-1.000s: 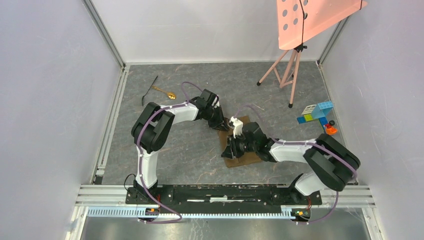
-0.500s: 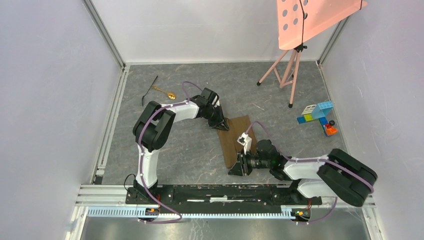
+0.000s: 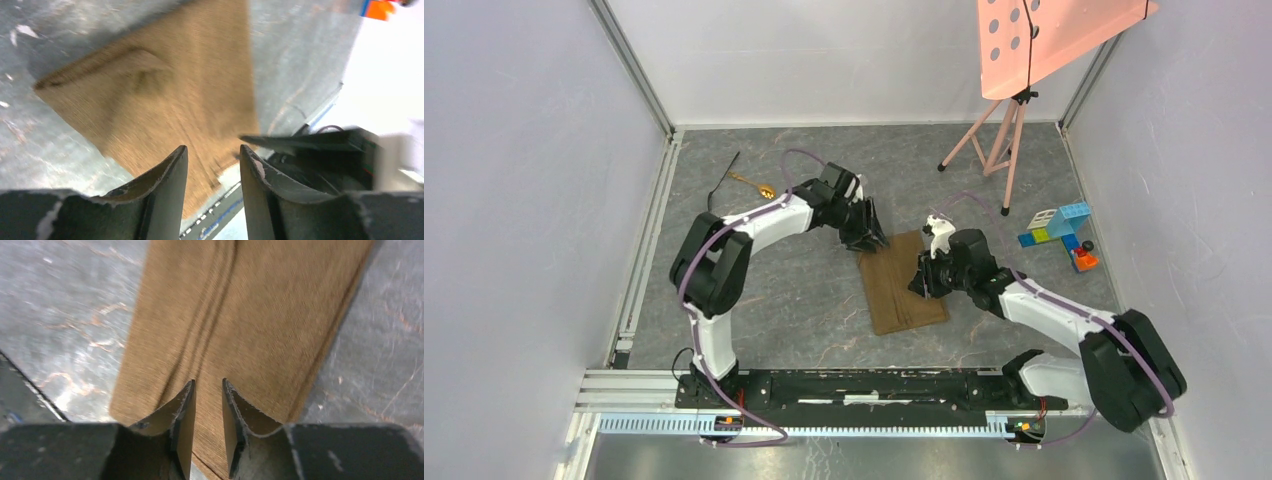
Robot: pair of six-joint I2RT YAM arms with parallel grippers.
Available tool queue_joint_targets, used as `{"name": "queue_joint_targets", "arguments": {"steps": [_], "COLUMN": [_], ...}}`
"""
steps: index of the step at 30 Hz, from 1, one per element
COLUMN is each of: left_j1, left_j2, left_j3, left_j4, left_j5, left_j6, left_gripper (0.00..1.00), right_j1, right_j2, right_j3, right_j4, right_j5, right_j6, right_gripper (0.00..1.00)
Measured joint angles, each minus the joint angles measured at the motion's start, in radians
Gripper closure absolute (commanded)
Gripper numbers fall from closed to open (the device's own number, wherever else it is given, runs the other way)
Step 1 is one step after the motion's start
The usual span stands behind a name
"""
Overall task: Fold the napkin into a case and place the utensils inside
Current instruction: Smooth out the 2/3-rectangle-folded napkin at the center of the board, then move the right arm to the center of the board with the 2/3-rectangle-folded napkin, then pick up the 2/3-rectangle-folded napkin from the center of the board.
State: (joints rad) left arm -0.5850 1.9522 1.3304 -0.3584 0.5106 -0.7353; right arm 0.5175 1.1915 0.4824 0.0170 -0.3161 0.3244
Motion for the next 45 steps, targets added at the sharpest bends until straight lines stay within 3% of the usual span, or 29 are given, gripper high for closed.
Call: {"name": "queue_joint_targets", "arguments": {"steps": [7,12,15,19,23,26,30,34,38,45], "left_j1": [0.000,0.000,0.000,-0.023,-0.158,-0.317,-0.507,-0.626,-0.700,-0.737], "left_j2": [-0.275,-0.455,-0.523,-0.592,-0.626,-0.612,-0.476,-0.282,-0.126,0.014], "left_j3": [-0.046,-0.172,-0.261,-0.372,-0.423,-0.419,-0.330,-0.169,-0.018,0.103], "left_j4": [-0.027,-0.059,-0.092,-0.132,-0.154,-0.173,-0.230,-0.314,-0.399,-0.492], "left_j5": [0.021,0.002,-0.028,-0.078,-0.170,-0.254,-0.371,-0.470,-0.564,-0.649], "left_j6": [0.024,0.051,0.055,0.054,0.041,0.023,0.008,0.008,0.011,0.034], "left_gripper": [0.41,0.38,0.37,0.35,0.32,0.31,0.31,0.33,0.36,0.38], "right_j1": [0.067,0.233,0.330,0.349,0.156,-0.039,-0.197,-0.332,-0.349,-0.349], "right_j2": [0.061,0.084,0.149,0.168,0.018,-0.127,-0.214,-0.217,-0.227,-0.263], "right_j3": [-0.039,-0.106,-0.107,-0.083,-0.072,-0.050,-0.036,-0.055,-0.109,-0.146], "right_j4": [-0.026,0.146,0.259,0.268,0.164,0.031,-0.094,-0.165,-0.177,-0.188], "right_j5": [0.107,0.183,0.153,0.086,0.069,0.134,0.176,0.126,0.053,-0.018], "right_j6": [0.000,0.145,0.231,0.269,0.240,0.171,0.074,0.020,0.014,0.010], "right_gripper": [0.79,0.77,0.74,0.56,0.31,0.14,0.13,0.14,0.16,0.16]}}
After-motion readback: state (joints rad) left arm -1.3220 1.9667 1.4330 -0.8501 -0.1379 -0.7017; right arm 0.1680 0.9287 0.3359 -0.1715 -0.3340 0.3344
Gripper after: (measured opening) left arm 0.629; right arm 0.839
